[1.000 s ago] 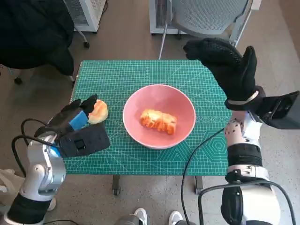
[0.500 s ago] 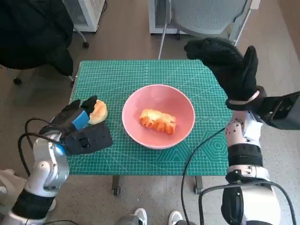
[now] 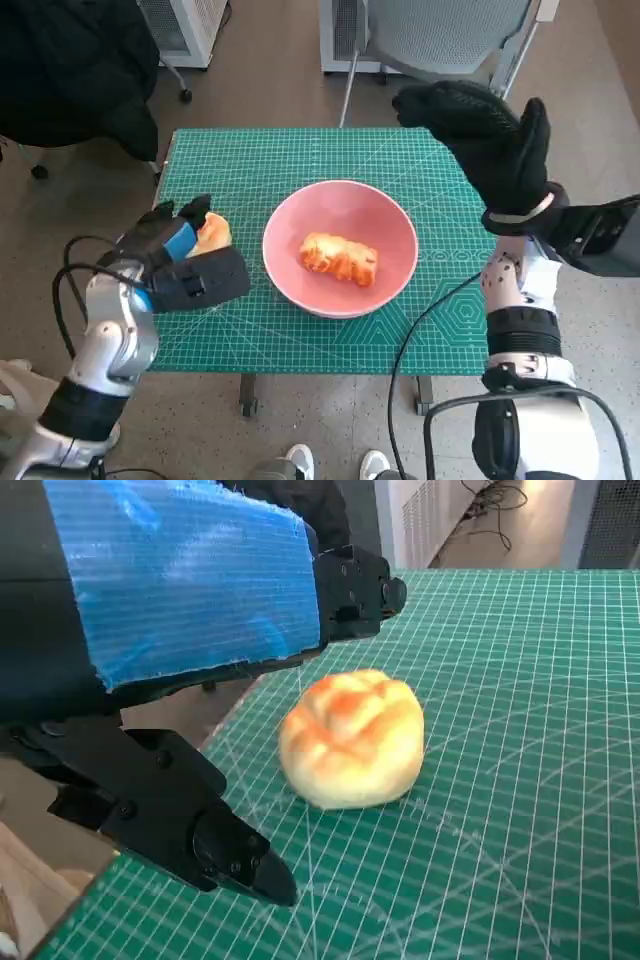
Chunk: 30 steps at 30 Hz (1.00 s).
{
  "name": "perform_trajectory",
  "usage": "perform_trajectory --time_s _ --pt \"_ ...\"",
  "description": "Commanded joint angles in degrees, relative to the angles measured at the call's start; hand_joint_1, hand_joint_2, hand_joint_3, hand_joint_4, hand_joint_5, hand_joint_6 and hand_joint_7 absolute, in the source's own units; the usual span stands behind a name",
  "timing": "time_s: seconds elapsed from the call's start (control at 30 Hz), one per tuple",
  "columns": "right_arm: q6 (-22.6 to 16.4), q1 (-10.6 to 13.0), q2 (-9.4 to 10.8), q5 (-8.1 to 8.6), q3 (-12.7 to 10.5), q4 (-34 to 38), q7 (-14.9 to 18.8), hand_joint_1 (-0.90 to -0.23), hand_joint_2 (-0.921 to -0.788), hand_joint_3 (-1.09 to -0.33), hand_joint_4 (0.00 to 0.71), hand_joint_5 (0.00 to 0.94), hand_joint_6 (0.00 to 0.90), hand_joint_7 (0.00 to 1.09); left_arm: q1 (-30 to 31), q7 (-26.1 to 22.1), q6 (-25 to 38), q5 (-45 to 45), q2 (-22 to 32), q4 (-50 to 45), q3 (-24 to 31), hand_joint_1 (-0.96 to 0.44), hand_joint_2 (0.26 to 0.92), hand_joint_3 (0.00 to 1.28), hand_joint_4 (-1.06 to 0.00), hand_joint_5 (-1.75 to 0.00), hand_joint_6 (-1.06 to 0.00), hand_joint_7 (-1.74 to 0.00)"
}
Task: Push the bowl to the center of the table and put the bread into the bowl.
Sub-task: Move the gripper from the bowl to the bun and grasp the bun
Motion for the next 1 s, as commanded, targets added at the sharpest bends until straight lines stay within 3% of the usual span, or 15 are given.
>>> perform_trajectory --time_s 0.03,0.77,1.0 --pt "0.73 1.60 -0.70 -0.29 0.08 0.06 0.32 -0.740 -0.921 -0.853 0.345 0.002 0.318 0.00 -2.66 0.27 -0.39 0.61 -0.67 3.40 -1.40 0.12 0.713 0.02 0.00 0.00 -0.08 -0.02" --pt "0.66 2.30 -1.00 -0.70 0.64 -0.74 -0.04 -0.729 -0.921 -0.854 0.349 0.002 0.316 0.00 -14.32 0.10 -0.18 2.66 -3.79 20.00 -8.13 -0.09 0.718 0.01 0.00 0.00 -0.10 -0.01" --pt "0.78 2.71 -1.26 -0.57 0.73 -1.51 -0.08 -0.727 -0.921 -0.860 0.349 0.001 0.316 0.00 -17.30 0.73 -1.17 2.25 -5.40 26.78 -9.55 -0.08 0.716 0.01 0.00 0.00 -0.10 -0.01"
